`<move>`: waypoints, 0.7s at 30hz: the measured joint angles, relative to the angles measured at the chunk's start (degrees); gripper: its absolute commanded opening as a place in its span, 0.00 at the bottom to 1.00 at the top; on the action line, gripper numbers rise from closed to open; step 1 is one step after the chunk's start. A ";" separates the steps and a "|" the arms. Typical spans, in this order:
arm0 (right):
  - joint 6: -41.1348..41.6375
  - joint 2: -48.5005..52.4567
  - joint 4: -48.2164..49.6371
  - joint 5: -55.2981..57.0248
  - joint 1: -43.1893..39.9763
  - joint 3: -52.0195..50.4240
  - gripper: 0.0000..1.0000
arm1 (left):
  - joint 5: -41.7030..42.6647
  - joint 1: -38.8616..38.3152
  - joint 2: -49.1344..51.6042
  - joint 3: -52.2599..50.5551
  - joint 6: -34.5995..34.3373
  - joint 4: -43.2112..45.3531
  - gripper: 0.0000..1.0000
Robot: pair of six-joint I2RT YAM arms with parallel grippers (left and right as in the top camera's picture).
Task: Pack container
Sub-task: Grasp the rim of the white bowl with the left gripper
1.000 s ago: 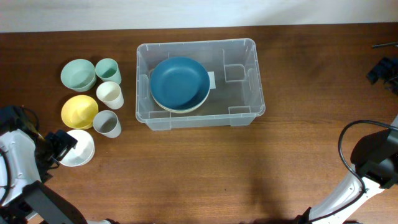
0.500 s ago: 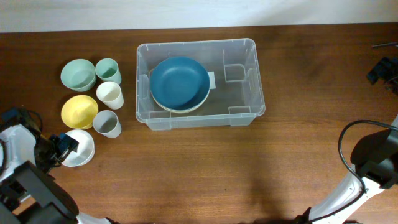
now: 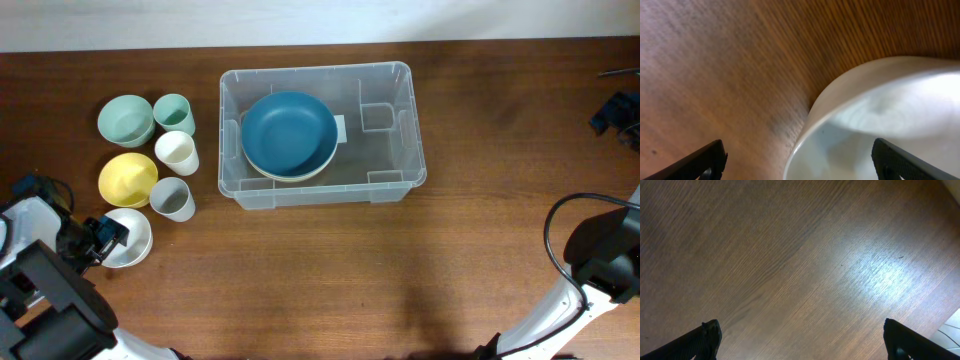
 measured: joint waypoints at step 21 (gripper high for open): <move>0.00 0.00 0.00 0.00 0.00 0.00 0.99 | 1.88 0.09 1.36 0.55 -0.83 0.70 0.01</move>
